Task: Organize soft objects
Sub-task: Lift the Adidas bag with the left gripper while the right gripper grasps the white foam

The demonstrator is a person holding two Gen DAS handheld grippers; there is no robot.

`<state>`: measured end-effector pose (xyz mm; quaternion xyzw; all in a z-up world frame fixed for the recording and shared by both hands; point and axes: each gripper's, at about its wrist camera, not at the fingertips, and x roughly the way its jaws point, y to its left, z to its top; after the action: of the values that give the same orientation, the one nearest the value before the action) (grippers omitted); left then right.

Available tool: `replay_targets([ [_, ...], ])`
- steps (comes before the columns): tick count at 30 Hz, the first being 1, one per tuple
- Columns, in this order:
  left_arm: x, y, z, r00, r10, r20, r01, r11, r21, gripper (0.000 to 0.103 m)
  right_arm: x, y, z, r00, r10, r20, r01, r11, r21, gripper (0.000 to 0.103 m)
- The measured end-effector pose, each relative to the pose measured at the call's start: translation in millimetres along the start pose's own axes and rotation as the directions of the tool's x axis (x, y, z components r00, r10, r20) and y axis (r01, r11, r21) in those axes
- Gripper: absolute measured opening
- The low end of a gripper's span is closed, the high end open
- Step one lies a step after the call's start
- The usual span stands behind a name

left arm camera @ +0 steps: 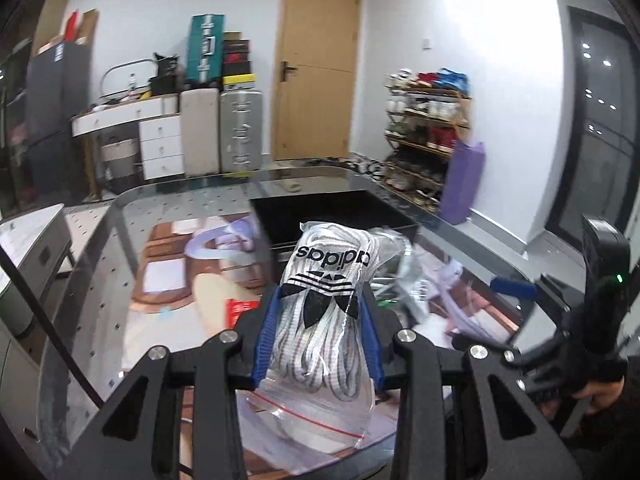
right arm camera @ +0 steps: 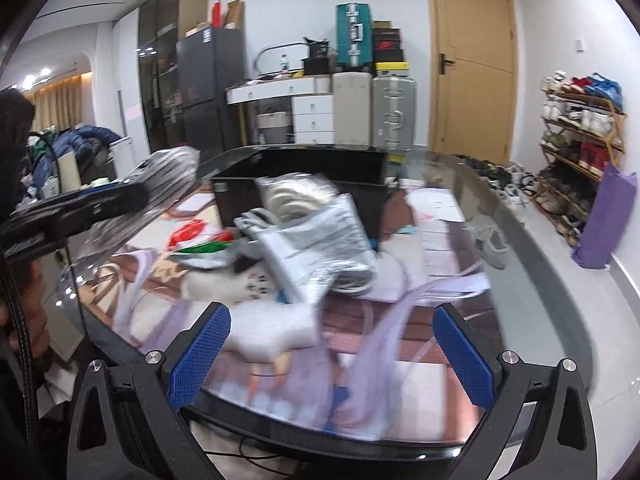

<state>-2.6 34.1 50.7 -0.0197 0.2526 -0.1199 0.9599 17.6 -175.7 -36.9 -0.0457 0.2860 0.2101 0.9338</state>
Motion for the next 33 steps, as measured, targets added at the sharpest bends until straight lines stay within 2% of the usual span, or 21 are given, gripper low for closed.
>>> replay_targets([
  [8, 9, 25, -5, 0.998, 0.060, -0.015, -0.061, 0.996, -0.059, 0.037, 29, 32, -5, 0.993, 0.075, -0.093, -0.080, 0.995, -0.055, 0.102],
  [13, 10, 29, -7, 0.997, 0.068, -0.019, -0.070, 0.995, -0.072, 0.037, 34, 42, -6, 0.987, 0.116, -0.107, -0.125, 0.989, -0.079, 0.102],
  [18, 13, 29, -8, 0.997, 0.074, -0.030, -0.075, 0.995, -0.069, 0.037, 34, 47, -6, 0.988, 0.110, -0.106, -0.121, 0.987, -0.107, 0.103],
  [26, 12, 28, -8, 0.997, 0.071, -0.032, -0.073, 0.995, -0.064, 0.037, 25, 31, -7, 0.992, 0.097, -0.084, -0.103, 0.992, -0.069, 0.103],
  [33, 13, 28, -8, 0.997, 0.077, -0.032, -0.079, 0.995, -0.069, 0.037, 34, 35, -6, 0.989, 0.102, -0.111, -0.109, 0.992, -0.058, 0.103],
])
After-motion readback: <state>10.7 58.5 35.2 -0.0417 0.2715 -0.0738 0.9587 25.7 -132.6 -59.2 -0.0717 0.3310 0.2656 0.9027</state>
